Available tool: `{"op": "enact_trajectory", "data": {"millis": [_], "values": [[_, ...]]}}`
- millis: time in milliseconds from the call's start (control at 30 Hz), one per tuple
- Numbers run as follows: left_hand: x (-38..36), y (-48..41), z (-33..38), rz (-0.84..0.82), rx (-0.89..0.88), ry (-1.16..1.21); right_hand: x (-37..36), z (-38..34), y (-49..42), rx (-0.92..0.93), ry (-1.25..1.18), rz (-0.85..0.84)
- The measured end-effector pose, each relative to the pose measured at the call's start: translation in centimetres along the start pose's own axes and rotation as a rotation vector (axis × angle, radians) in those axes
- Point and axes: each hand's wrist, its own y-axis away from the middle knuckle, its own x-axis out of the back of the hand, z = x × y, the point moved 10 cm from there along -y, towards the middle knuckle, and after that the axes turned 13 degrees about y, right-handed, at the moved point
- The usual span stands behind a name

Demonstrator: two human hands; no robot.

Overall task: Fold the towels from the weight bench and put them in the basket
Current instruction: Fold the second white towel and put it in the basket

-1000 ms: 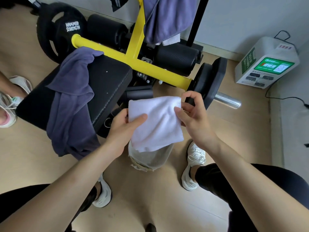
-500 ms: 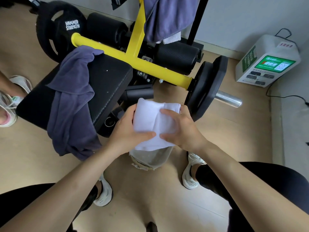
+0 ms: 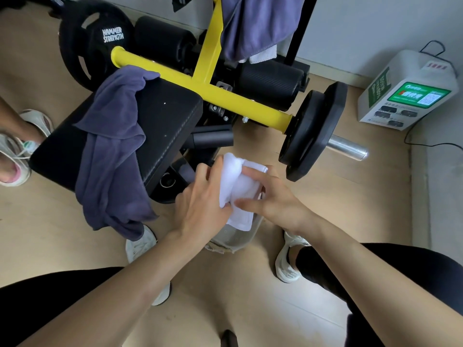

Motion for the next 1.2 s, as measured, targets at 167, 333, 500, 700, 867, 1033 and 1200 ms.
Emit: {"op": "enact_trajectory", "data": {"millis": [167,333,500,700,867,1033,1200], "values": [[0.0,0.9,1.4,0.037,-0.175,0.267,-0.8,0.3,-0.4,-0.017,-0.288,0.038],[-0.4,0.1,-0.6,-0.08,-0.081,0.989,1.5,1.8,-0.3,-0.077,-0.533,0.173],[-0.8,-1.1,-2.8,-0.104,0.052,1.049,2.5,1.5,-0.4,-0.031,-0.622,0.185],[-4.1,0.5,-0.8,-0.418,0.136,1.221,4.1,1.4,-0.2,0.05,-0.642,0.321],[-4.3,0.6,-2.3,-0.344,0.249,1.099,4.6,1.8,-0.1,0.062,-0.604,0.403],[-3.0,-0.4,-2.0,-0.332,0.168,1.212,3.5,1.7,-0.3,0.064,-0.526,0.329],[-3.0,0.1,0.2,-0.454,0.001,1.166,2.3,1.2,0.0,0.062,-0.484,0.258]]}}
